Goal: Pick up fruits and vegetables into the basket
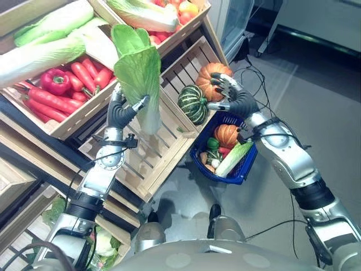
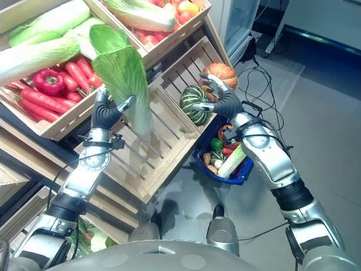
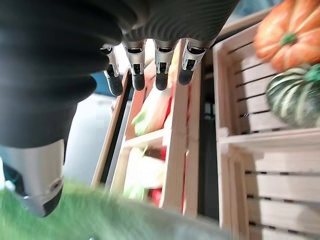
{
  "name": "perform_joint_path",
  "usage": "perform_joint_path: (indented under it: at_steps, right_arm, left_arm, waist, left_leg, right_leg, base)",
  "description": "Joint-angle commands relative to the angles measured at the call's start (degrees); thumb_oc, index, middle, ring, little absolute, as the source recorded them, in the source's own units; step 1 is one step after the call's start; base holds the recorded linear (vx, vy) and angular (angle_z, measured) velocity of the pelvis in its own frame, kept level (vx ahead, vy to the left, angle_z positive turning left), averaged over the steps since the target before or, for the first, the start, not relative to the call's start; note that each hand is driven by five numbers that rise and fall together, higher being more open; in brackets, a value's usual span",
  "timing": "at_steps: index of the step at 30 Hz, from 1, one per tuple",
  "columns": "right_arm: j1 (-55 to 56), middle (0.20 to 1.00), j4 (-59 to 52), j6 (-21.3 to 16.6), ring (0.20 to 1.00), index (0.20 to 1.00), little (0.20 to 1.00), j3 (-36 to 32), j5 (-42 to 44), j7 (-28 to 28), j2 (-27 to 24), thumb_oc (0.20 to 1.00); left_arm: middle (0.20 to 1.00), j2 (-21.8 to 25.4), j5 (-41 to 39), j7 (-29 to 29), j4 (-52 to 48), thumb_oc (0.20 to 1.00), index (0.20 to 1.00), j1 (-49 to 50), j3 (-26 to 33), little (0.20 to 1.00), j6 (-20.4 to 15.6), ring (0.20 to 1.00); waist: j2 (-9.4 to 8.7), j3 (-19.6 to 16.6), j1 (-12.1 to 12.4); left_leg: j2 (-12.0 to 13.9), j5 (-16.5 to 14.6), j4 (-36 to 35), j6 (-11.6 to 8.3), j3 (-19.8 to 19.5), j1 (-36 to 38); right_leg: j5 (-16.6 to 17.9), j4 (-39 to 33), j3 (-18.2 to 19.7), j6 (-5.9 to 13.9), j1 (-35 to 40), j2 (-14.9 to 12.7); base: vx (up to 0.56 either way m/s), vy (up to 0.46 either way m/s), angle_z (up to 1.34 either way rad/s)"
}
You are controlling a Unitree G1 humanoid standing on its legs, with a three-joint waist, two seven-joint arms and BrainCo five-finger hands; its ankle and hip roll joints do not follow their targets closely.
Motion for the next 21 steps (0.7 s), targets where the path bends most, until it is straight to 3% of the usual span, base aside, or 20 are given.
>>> perform_joint_path:
  at_steps: [1,5,21]
  right_arm:
    - [-3.84,1.000,-2.99,1.98,1.000,1.000,1.000,0.91,3.87,-2.50,1.94,1.000]
    - [-8.81,1.000,1.01,6.81,1.000,1.000,1.000,5.34,7.89,-4.15,4.49,1.000]
    - [-10.09,1.000,13.37,7.10,1.000,1.000,1.000,12.04,6.64,-5.65,12.02,1.000]
  left_arm:
    - [0.200,1.47,1.85,0.22,-3.04,0.200,0.200,-5.31,-2.11,0.200,-0.59,0.200]
    - [0.200,1.37,5.61,0.22,-2.20,0.200,0.200,-8.31,-5.66,0.200,0.77,0.200]
    - [0.200,-1.96,9.42,3.39,-2.87,0.200,0.200,-14.02,-11.78,0.200,0.24,0.200]
  waist:
    - [-3.08,-2.69,0.98]
    - [-3.25,-3.93,1.41]
    - [-3.39,-4.90,1.68]
  left_leg:
    - [-0.50,-2.36,0.23,1.71,2.46,-0.98]
    - [-0.02,-2.30,-0.78,1.30,3.09,0.40]
    - [0.54,-2.93,-1.40,1.09,4.17,1.89]
  right_leg:
    - [-3.77,-2.96,0.59,4.42,6.77,-2.93]
    - [-3.13,-4.33,0.04,4.75,7.85,-3.19]
    - [-2.72,-5.55,-0.52,5.02,8.78,-3.69]
  base:
    - [0.01,0.013,0.03]
    - [0.00,0.011,0.02]
    - [0.00,0.004,0.01]
